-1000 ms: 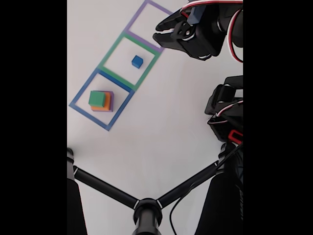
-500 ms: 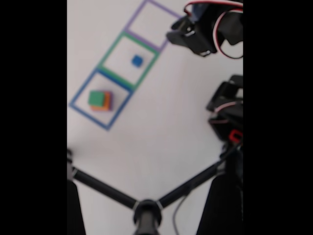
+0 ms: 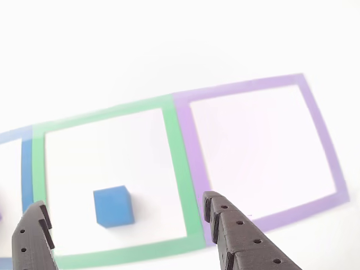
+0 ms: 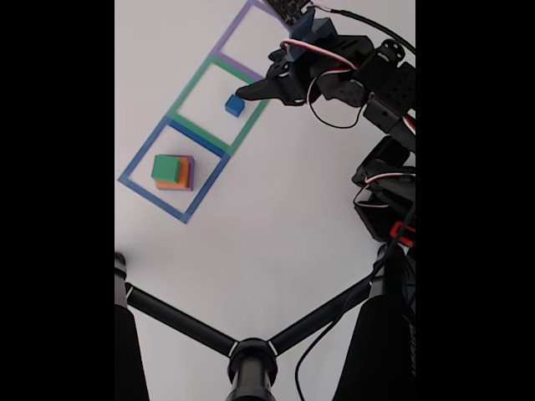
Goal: Tower of hanoi
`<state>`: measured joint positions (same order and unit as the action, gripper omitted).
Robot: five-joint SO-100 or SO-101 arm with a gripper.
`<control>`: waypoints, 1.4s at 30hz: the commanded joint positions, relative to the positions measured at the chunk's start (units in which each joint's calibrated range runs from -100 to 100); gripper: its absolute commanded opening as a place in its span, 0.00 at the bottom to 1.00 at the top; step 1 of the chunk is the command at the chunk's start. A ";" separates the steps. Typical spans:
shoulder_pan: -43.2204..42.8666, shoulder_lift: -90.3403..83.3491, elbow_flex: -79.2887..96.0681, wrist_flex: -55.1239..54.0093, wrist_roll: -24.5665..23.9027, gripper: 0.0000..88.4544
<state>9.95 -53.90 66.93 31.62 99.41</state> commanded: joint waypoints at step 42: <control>-4.10 56.53 12.80 -81.09 0.59 0.35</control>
<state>5.20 2.83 81.20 -48.07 99.41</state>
